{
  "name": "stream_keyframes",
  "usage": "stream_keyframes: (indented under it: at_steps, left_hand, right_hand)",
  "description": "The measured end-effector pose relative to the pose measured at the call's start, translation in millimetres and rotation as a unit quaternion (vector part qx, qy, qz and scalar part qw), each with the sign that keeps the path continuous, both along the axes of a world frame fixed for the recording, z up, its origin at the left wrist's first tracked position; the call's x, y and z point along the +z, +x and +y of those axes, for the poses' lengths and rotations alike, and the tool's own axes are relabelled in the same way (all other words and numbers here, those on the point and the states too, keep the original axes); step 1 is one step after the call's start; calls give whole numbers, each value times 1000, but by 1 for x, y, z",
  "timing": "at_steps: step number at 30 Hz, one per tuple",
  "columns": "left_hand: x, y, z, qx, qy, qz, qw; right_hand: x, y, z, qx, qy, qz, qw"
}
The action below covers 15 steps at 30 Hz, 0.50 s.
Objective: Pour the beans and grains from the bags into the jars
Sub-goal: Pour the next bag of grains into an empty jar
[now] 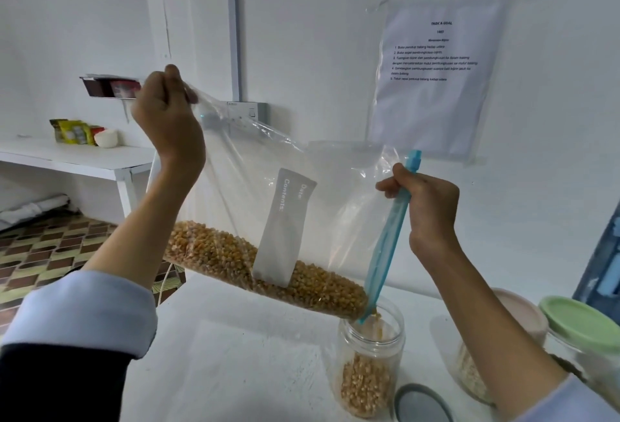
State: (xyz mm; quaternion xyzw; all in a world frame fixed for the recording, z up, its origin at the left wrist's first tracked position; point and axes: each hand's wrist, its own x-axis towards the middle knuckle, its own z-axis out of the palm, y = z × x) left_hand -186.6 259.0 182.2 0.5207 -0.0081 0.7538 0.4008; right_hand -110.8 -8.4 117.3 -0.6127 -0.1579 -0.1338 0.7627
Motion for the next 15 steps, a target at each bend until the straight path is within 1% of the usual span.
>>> stream_keyframes:
  at_steps: [3, 6, 9, 12, 15]
  left_hand:
    - [1, 0, 1, -6, -5, -5, 1000]
    - [2, 0, 0, -9, -3, -9, 1000]
    - [1, 3, 3, -5, -9, -3, 1000]
    - [0, 4, 6, -3, -12, 0, 1000]
    - [-1, 6, 7, -11, -9, -6, 1000]
  right_hand:
    - [1, 2, 0, -9, 12, 5, 1000]
    - [2, 5, -1, -4, 0, 2, 1000]
    - [0, 9, -2, -12, 20, -4, 1000]
    - [-2, 11, -3, 6, 6, -10, 1000]
    - [-5, 14, -3, -8, 16, -17, 1000]
